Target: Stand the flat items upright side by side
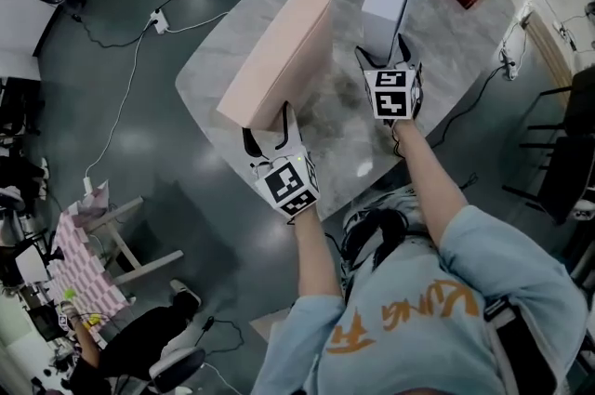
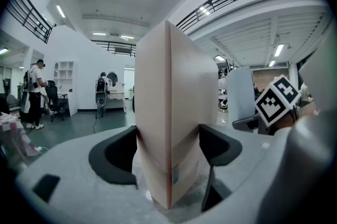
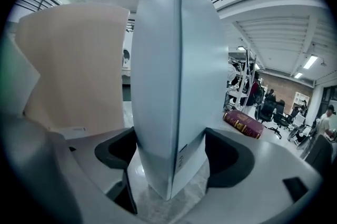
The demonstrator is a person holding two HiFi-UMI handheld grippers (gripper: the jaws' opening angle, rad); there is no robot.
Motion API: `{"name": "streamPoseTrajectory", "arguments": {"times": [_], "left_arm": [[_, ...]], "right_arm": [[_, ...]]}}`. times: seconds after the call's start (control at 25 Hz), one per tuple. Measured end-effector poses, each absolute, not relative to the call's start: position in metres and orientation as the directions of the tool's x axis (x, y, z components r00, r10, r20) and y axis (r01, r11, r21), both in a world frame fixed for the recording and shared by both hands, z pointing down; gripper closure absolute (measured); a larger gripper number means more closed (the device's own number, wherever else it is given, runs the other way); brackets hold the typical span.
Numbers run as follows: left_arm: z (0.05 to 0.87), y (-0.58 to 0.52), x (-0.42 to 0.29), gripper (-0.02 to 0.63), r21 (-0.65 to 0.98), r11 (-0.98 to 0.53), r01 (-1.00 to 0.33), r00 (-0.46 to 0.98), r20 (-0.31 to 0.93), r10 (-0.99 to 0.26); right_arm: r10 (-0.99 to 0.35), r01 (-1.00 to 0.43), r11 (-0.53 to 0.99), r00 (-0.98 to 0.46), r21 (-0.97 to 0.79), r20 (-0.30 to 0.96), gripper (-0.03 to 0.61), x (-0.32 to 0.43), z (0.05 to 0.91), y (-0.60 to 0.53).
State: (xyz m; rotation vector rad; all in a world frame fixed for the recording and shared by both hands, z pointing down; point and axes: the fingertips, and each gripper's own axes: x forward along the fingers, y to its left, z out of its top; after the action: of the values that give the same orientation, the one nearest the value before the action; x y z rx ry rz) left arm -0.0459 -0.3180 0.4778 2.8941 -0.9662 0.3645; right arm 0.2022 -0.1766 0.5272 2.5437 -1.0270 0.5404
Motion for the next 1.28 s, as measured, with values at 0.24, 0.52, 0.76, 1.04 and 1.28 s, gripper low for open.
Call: {"name": "streamPoseTrajectory", "arguments": {"times": [0.24,0.52,0.76,1.04,1.28], "left_arm": [[0.477,-0.307,-0.039,0.232,-0.006,-0.755,-0.656,0.730,0.252,-0.636],[0.480,-0.288,-0.030,0.230,-0.003,-0.674,-0.739,0.649,0.267,-0.713],[0.483,-0.264,-0.018,0.233,0.009,-0.590,-0.807,0.565,0.301,-0.768],[0.481,-0.245,-0.004,0.245,0.049,-0.498,-0.866,0.485,0.330,-0.810],[0.480,-0.209,0.021,0.285,0.083,-0.478,-0.875,0.477,0.330,-0.815]], "right_arm": [[-0.673,-0.805,-0.570,0.572,0.165,0.469,0.169,0.192,0.530,-0.171],[-0.772,-0.903,-0.402,0.424,0.154,0.473,0.170,0.184,0.534,-0.163],[-0.830,-0.960,-0.241,0.279,0.141,0.484,0.171,0.183,0.535,-0.142],[-0.874,-0.995,-0.065,0.096,0.080,0.477,0.172,0.183,0.531,-0.128],[-0.879,-0.997,0.076,-0.055,0.024,0.473,0.173,0.186,0.531,-0.108]]}}
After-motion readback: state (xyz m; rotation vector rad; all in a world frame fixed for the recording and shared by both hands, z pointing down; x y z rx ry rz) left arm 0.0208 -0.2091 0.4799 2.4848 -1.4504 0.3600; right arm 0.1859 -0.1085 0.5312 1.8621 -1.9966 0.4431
